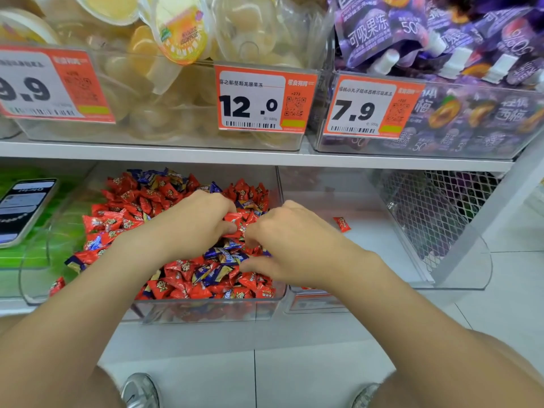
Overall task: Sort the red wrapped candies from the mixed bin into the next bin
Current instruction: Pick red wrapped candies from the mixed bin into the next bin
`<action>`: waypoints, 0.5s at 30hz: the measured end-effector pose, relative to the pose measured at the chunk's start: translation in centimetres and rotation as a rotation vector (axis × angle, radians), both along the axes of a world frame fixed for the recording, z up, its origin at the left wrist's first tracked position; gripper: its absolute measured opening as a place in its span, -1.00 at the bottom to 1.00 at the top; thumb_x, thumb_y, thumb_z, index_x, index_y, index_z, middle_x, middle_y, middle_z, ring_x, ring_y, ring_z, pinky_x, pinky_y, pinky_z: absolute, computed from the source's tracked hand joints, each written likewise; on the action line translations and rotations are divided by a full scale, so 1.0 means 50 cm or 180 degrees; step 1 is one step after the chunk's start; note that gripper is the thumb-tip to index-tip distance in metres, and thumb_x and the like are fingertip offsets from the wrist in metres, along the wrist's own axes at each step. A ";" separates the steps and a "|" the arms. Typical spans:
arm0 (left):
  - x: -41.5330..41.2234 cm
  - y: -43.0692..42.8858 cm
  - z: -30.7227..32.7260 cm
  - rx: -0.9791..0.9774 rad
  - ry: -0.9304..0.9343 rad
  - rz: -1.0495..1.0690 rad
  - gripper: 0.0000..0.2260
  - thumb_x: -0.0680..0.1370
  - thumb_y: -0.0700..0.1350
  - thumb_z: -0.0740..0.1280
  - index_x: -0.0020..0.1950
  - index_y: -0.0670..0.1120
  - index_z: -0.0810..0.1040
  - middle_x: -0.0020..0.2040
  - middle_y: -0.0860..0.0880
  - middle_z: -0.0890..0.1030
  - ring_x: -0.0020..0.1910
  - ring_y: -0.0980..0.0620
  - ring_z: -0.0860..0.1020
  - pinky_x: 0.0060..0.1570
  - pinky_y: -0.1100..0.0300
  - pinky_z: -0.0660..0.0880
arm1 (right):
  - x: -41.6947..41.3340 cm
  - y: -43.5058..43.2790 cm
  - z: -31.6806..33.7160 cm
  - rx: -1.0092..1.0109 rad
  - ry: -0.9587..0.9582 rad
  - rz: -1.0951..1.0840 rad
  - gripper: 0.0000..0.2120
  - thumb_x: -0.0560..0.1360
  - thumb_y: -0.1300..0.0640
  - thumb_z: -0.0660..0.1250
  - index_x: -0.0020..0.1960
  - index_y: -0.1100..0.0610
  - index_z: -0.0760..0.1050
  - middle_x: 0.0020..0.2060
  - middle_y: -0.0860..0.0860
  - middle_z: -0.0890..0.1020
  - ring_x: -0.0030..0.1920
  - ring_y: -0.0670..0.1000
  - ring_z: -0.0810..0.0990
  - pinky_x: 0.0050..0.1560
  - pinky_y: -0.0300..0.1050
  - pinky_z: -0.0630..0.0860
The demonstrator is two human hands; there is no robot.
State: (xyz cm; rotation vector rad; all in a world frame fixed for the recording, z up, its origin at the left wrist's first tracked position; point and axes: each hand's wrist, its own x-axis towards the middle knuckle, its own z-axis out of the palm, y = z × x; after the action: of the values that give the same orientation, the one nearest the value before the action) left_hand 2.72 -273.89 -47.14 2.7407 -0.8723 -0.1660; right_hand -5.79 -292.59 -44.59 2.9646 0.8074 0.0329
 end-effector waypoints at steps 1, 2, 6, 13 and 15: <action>0.000 0.000 -0.001 -0.0003 -0.0023 0.0040 -0.74 0.68 0.05 0.34 0.19 -0.12 0.62 -0.13 -0.09 0.70 -0.16 -0.09 0.67 -0.05 -0.14 0.62 | 0.001 0.006 0.000 -0.0139 0.0079 0.0040 -0.59 0.58 -0.35 0.31 0.08 -0.03 0.63 -0.21 -0.09 0.63 -0.10 0.05 0.58 0.12 0.03 0.35; -0.001 -0.002 -0.003 0.0007 -0.0041 0.0079 -0.72 0.68 0.05 0.34 0.26 -0.10 0.61 -0.08 -0.10 0.70 -0.11 -0.09 0.67 -0.01 -0.13 0.63 | 0.000 0.013 -0.001 -0.0265 0.0235 0.0046 -0.58 0.57 -0.37 0.32 0.12 -0.05 0.64 -0.25 -0.11 0.59 -0.11 0.03 0.56 0.17 0.05 0.33; -0.010 -0.008 -0.006 0.0145 -0.0041 0.0132 -0.67 0.68 0.06 0.34 0.39 -0.06 0.56 -0.02 -0.07 0.64 -0.06 -0.12 0.65 0.02 -0.10 0.63 | 0.003 0.031 -0.012 -0.0504 0.0747 0.0123 -0.63 0.56 -0.23 0.43 0.32 -0.15 0.56 -0.20 -0.14 0.52 -0.08 0.03 0.51 0.28 0.07 0.23; -0.020 -0.010 0.002 -0.0064 -0.0177 0.0133 -0.74 0.68 0.05 0.35 0.30 -0.03 0.61 -0.08 -0.02 0.66 -0.15 -0.05 0.64 -0.04 -0.08 0.63 | 0.021 0.022 -0.018 -0.0195 0.0934 0.0198 -0.81 0.48 0.03 0.58 0.08 -0.11 0.70 -0.32 -0.19 0.51 -0.22 -0.12 0.45 0.11 -0.03 0.24; -0.023 -0.012 0.003 -0.0179 -0.0187 0.0122 -0.81 0.68 0.04 0.35 0.22 -0.01 0.64 -0.13 0.00 0.66 -0.18 -0.04 0.63 -0.07 -0.08 0.62 | 0.021 0.010 -0.020 0.0219 0.0961 0.0115 -0.84 0.50 0.08 0.56 0.05 -0.10 0.71 -0.25 -0.18 0.63 -0.20 -0.12 0.49 0.14 -0.08 0.26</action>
State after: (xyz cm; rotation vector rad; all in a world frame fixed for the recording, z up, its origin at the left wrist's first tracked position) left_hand 1.58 -274.51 -47.00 2.7200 -0.8260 -0.0528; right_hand -4.76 -292.11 -45.61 3.0622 0.9073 -0.4021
